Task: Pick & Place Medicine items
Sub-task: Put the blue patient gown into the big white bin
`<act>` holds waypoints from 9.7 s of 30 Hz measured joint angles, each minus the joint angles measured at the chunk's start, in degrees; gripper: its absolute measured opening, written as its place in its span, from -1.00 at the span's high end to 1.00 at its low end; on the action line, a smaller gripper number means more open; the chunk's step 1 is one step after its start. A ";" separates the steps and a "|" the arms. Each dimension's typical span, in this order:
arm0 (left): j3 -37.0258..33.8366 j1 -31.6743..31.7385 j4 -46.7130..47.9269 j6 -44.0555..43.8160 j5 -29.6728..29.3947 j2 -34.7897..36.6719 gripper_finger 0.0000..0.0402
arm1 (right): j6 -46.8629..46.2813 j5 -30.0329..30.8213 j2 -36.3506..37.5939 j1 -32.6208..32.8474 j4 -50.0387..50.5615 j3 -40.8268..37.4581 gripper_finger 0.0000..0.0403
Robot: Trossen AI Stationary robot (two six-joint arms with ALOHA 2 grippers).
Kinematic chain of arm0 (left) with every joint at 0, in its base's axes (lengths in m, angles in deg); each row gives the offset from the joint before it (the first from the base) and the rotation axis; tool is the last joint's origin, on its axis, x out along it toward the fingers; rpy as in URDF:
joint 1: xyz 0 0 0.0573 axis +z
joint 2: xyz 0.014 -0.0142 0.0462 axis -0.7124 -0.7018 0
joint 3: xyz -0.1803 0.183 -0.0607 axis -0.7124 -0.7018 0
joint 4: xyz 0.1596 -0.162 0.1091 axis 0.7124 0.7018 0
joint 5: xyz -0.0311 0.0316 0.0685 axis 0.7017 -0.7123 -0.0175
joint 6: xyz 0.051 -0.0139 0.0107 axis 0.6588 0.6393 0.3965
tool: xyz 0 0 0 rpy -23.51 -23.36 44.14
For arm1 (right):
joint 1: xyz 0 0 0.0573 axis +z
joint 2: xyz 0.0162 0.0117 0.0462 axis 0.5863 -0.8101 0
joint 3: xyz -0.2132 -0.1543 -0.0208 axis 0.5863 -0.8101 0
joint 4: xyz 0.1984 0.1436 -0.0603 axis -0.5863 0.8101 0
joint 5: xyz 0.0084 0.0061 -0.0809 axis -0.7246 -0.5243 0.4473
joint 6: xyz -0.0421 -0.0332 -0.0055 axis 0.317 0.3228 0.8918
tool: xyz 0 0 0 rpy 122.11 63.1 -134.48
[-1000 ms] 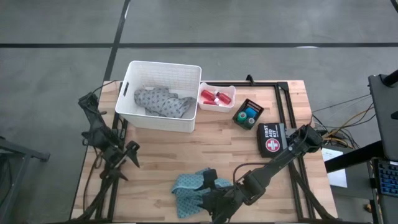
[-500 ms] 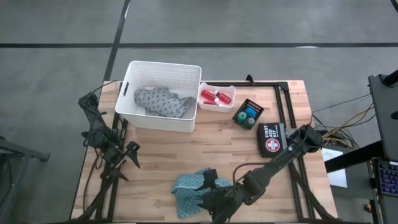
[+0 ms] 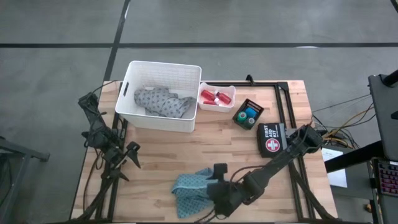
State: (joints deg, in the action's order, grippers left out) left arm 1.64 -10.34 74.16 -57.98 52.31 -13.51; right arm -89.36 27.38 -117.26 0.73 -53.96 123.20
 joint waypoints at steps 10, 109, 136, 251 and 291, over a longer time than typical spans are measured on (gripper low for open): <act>-0.01 0.01 -0.02 0.00 -0.02 -0.15 -0.59 | -4.91 -2.91 -2.66 -0.90 -3.98 -1.62 -0.24; -0.02 0.02 0.04 0.00 0.42 -0.76 -0.59 | -9.84 -10.57 -9.66 -2.19 -23.19 -14.62 0.11; -0.02 0.02 0.04 0.00 0.44 -0.76 -0.59 | -6.42 -1.72 -8.07 -3.16 -9.53 -6.72 0.30; -0.04 0.00 0.04 0.00 0.46 -1.14 -0.59 | 47.30 -7.53 -16.87 -45.58 -3.00 43.34 0.30; -0.04 0.02 0.04 0.00 0.45 -1.14 -0.59 | 24.29 -21.31 -16.76 -50.90 0.68 30.60 0.29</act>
State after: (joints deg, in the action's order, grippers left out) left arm 1.59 -10.32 74.21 -57.98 52.76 -14.65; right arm -65.08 6.07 -134.02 -50.18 -53.28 153.80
